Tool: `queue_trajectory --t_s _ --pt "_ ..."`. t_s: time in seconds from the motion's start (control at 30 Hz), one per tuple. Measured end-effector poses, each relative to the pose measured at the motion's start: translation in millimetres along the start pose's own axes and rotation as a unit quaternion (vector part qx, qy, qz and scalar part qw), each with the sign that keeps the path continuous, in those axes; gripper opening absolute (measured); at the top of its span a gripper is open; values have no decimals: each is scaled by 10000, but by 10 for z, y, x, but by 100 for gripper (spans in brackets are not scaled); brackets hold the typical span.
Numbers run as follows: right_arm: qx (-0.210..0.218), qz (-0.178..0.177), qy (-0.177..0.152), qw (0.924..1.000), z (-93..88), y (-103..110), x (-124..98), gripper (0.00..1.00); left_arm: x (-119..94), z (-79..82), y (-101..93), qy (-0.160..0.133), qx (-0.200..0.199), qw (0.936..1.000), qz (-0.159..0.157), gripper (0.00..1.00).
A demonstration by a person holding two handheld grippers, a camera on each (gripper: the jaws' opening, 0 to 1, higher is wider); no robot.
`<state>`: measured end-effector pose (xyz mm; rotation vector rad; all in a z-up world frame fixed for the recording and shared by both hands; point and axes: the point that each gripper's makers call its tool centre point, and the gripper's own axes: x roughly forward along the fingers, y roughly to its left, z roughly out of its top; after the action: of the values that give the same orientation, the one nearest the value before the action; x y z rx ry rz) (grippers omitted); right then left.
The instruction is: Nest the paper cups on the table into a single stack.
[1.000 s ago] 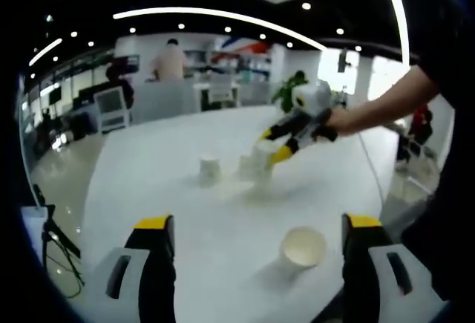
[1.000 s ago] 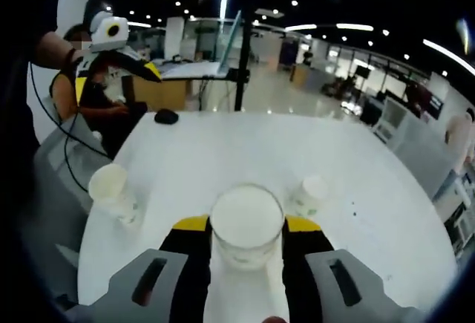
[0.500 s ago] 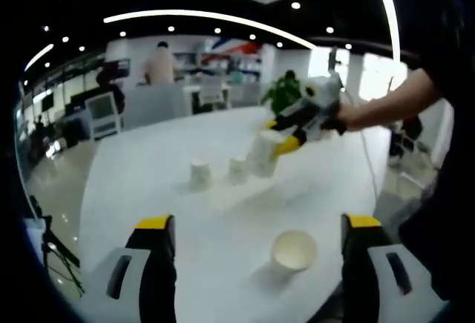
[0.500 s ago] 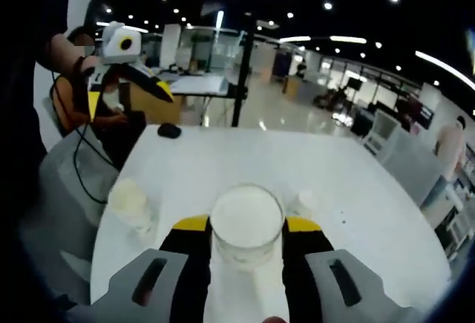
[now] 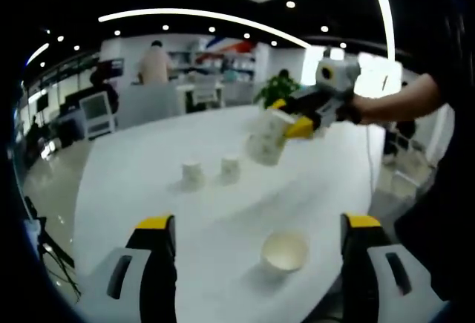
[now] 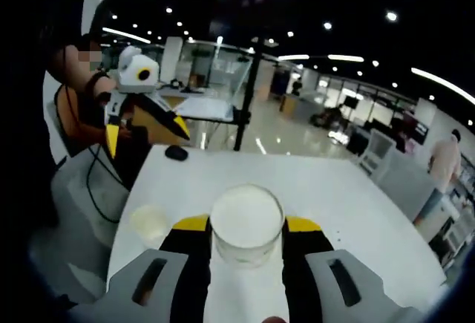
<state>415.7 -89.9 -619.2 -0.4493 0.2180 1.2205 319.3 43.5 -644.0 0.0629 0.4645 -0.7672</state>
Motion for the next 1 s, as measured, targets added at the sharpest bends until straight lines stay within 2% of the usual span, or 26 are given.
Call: queue_trajectory --t_s 0.13,0.5,0.8,1.0 --pt "33 -47 -106 9999 99 54 -73 33 16 -27 -2 36 -17 10000 -22 90" --pt "87 -71 -505 9987 417 269 -195 33 73 60 -56 -112 -30 9999 -108 88" --pt "243 -3 -614 9978 390 423 -184 33 132 34 -170 -97 -81 9995 -280 89" --pt "384 125 -757 9963 428 548 -146 33 148 80 -212 -124 -54 9993 -339 89"
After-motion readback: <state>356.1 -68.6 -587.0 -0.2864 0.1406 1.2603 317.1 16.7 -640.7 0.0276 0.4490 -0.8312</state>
